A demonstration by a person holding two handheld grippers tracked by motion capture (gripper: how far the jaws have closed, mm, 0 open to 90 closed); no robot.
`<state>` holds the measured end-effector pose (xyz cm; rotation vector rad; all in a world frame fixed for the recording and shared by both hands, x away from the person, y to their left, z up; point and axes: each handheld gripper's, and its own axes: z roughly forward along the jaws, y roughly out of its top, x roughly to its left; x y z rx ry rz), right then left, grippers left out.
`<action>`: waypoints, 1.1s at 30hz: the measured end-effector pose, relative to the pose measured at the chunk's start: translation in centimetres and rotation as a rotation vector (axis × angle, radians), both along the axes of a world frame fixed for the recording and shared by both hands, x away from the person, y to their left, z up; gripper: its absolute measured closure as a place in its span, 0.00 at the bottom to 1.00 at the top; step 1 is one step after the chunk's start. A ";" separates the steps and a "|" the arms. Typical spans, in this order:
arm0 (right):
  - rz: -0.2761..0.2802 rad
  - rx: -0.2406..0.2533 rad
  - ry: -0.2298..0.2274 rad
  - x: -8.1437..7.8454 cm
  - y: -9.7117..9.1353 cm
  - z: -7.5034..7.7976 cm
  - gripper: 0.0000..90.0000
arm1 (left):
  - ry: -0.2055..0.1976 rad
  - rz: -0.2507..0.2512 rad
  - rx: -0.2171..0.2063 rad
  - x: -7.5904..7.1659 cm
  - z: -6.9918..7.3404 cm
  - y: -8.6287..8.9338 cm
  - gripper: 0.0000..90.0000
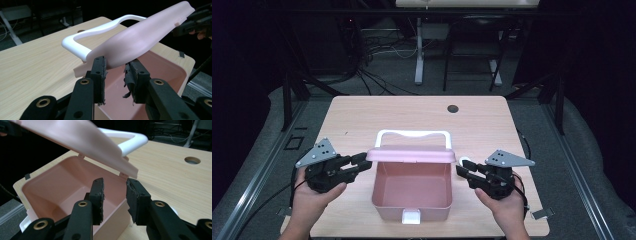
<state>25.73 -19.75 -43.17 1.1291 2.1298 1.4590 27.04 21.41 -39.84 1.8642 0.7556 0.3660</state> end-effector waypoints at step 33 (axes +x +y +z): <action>0.034 -0.050 0.098 0.4 1.7 -4.0 0.67 | -0.007 0.071 -0.046 3.9 -2.5 -0.5 0.84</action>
